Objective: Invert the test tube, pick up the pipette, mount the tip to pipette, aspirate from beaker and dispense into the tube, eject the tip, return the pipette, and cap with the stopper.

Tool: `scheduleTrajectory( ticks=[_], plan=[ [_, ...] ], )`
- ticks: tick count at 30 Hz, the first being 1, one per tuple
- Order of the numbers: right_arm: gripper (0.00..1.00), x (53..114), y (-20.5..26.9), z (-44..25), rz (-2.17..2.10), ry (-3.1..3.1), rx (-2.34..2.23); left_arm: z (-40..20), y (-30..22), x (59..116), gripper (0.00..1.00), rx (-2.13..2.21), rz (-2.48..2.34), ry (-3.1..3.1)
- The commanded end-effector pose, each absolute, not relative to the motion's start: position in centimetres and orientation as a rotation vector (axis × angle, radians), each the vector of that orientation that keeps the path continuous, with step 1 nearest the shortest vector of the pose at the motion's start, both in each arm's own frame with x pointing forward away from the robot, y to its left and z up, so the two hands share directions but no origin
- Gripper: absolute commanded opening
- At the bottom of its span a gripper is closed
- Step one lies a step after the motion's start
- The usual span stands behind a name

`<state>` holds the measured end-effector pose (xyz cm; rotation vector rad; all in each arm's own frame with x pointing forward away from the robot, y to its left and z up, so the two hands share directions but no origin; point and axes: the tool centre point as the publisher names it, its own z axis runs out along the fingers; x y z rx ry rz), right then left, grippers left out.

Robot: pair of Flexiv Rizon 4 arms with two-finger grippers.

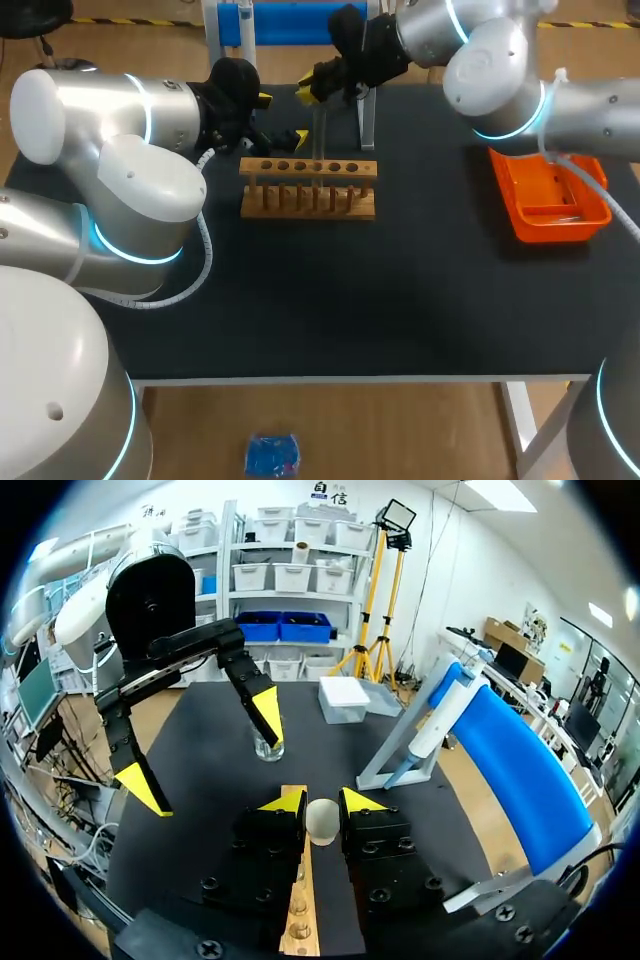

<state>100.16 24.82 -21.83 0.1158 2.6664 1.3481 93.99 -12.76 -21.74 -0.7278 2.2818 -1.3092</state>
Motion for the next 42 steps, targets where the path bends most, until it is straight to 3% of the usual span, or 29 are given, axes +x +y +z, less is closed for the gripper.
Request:
scheduleTrajectory(
  ticks=[1,42],
  plan=[
    [0.0,99.7,24.1,-21.2,1.349,2.662,0.119,-21.6,-12.7,94.0,1.0,-0.729,-1.306,2.289],
    [0.0,98.6,23.0,-22.0,1.348,2.693,0.137,-21.6,-12.7,94.0,1.0,-0.729,-1.306,2.289]
  ],
)
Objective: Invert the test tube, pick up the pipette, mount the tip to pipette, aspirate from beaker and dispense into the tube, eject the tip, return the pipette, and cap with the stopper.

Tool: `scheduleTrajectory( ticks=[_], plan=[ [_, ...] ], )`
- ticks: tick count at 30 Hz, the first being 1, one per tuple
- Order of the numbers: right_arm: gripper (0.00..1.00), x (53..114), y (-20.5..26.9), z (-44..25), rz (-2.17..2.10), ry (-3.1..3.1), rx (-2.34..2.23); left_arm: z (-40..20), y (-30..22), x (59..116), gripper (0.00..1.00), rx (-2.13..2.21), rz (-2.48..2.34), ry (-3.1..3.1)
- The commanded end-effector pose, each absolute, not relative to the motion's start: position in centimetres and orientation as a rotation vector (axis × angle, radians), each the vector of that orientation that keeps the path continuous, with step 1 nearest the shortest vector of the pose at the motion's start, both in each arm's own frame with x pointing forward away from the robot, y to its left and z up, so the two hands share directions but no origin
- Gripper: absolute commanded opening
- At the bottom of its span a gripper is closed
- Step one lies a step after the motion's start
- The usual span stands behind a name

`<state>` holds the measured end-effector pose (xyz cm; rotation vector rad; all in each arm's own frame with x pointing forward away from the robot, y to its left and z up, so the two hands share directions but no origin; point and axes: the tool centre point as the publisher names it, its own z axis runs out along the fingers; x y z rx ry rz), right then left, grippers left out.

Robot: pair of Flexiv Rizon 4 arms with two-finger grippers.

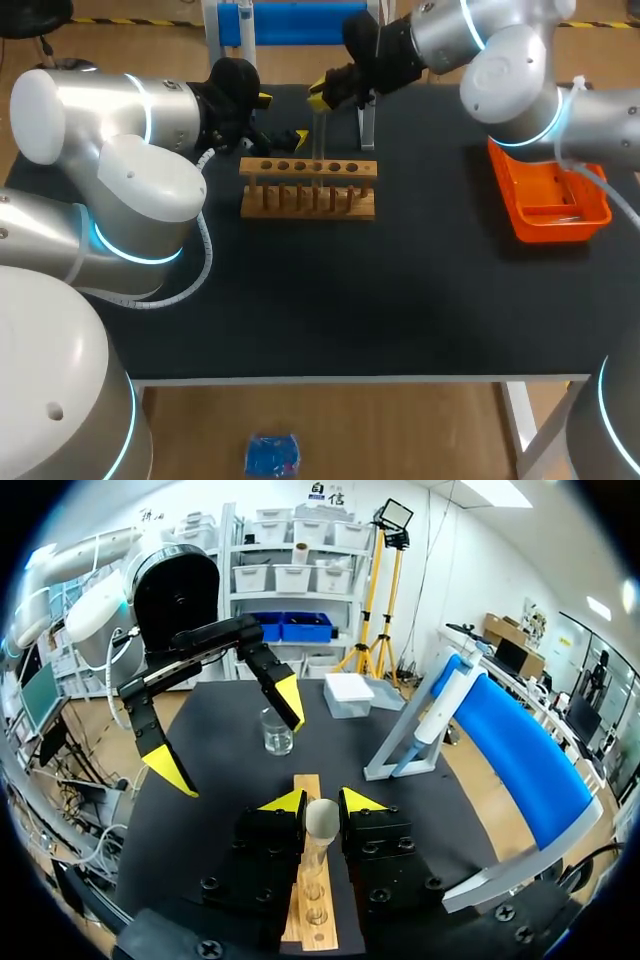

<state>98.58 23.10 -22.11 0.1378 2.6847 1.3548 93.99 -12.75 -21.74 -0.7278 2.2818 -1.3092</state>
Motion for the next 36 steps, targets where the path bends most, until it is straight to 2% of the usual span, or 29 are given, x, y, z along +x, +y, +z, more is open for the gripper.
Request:
scheduleTrajectory(
  ticks=[1,24,36],
  plan=[
    [0.0,98.6,22.9,-22.1,1.347,2.695,0.138,-21.6,-12.7,94.0,1.0,-0.729,-1.306,2.289],
    [0.0,98.0,22.6,-23.0,1.305,2.742,0.141,-21.6,-12.7,94.0,1.0,-0.729,-1.306,2.289],
    [0.0,98.9,22.3,-21.2,1.298,2.71,0.13,-21.6,-12.7,94.0,1.0,-0.729,-1.306,2.289]
  ],
)
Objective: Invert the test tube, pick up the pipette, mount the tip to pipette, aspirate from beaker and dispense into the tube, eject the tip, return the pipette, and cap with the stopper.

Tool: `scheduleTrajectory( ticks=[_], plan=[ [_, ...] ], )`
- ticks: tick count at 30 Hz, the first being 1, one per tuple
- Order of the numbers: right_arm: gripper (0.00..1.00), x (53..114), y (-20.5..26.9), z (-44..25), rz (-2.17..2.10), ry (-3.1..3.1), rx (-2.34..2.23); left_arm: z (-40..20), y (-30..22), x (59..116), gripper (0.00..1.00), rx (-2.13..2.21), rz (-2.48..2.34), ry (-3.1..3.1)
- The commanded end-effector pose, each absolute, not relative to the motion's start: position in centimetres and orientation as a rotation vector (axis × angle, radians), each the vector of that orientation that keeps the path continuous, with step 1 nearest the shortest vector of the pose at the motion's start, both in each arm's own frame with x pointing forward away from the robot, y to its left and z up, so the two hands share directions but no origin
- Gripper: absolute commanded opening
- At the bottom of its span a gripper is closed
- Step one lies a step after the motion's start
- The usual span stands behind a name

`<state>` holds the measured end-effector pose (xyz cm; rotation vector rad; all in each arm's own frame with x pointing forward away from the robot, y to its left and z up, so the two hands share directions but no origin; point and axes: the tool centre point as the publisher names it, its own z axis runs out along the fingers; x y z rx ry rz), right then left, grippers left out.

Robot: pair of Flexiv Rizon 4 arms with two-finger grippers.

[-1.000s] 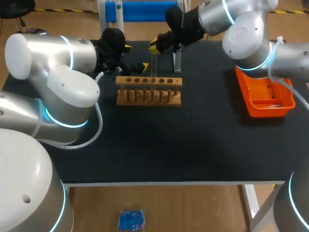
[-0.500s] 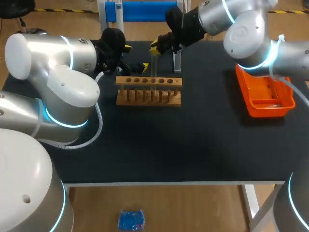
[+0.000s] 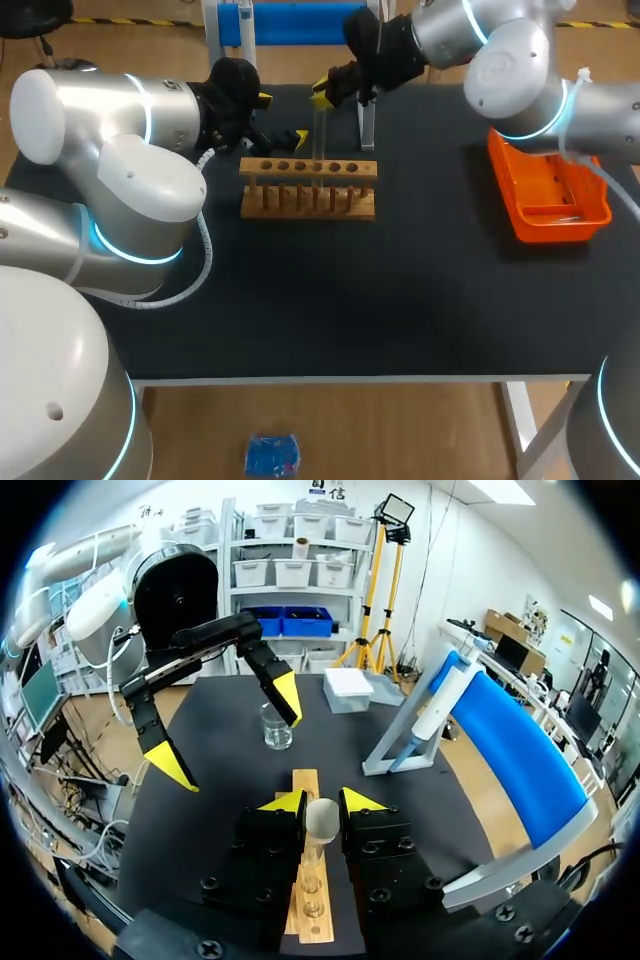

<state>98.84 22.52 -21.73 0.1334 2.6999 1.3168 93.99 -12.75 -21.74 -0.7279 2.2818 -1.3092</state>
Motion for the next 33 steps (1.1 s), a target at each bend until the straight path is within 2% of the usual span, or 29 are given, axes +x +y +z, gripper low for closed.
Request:
scheduleTrajectory(
  ticks=[1,33],
  plan=[
    [0.0,98.93,22.31,-21.14,1.292,2.713,0.124,-21.6,-12.72,94.02,1.0,-0.729,-1.306,2.289],
    [0.0,98.71,23.14,-21.88,1.241,2.78,0.085,-21.6,-12.72,94.02,1.0,-0.729,-1.306,2.289]
  ],
)
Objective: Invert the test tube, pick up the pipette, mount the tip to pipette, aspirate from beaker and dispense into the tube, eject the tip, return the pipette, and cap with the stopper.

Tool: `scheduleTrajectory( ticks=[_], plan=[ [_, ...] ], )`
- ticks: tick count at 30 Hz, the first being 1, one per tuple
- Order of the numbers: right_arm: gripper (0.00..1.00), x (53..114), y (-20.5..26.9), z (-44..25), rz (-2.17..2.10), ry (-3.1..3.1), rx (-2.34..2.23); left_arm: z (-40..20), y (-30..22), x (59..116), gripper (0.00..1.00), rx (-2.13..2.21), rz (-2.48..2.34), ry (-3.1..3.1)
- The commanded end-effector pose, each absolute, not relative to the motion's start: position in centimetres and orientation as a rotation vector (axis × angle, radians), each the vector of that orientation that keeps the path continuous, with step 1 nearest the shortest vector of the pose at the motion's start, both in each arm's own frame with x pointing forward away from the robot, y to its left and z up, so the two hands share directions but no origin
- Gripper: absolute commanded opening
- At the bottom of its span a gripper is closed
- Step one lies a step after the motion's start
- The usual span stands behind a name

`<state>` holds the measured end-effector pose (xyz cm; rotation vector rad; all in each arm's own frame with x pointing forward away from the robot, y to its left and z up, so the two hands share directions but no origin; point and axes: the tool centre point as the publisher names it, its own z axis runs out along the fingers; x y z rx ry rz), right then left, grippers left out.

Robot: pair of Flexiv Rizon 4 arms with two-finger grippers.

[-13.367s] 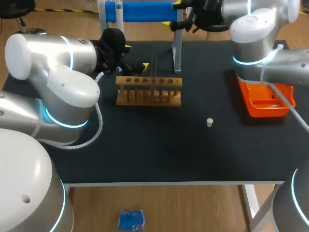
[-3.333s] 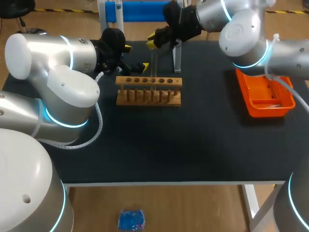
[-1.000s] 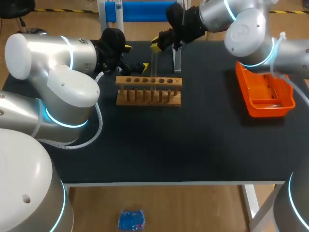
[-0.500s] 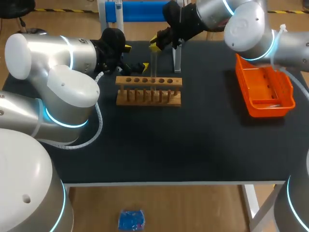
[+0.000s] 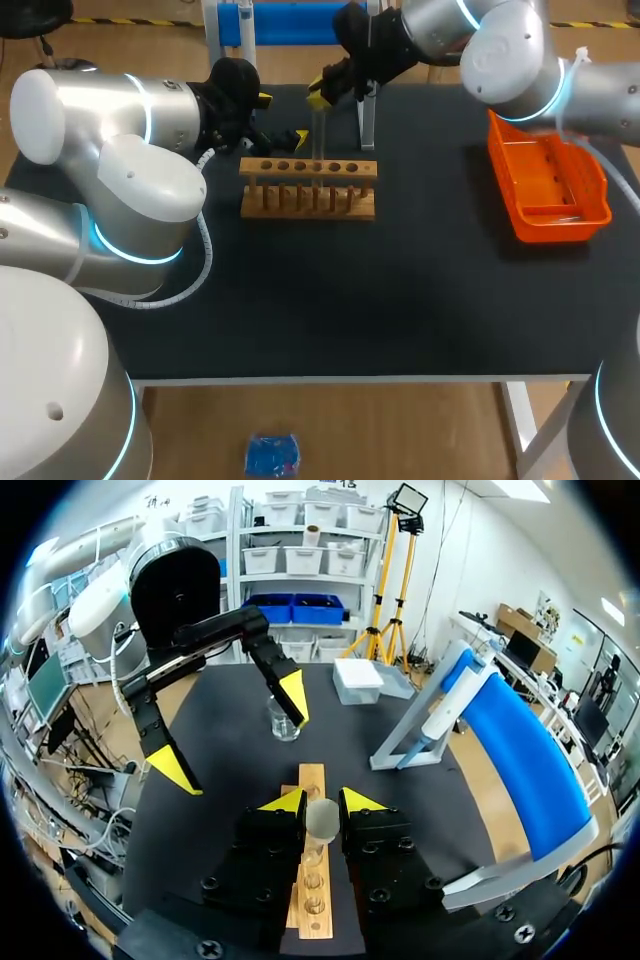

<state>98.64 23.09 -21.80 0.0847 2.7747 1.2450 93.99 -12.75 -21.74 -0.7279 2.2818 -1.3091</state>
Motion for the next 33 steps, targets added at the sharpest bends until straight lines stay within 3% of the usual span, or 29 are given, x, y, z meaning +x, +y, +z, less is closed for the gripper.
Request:
scheduleTrajectory(
  ticks=[1,33],
  plan=[
    [0.0,98.69,23.14,-21.91,1.241,2.781,0.086,-21.6,-12.72,94.02,1.0,-0.729,-1.306,2.289],
    [0.0,98.58,22.93,-21.89,1.253,2.782,0.097,-21.6,-12.72,94.02,1.0,-0.729,-1.306,2.289]
  ],
)
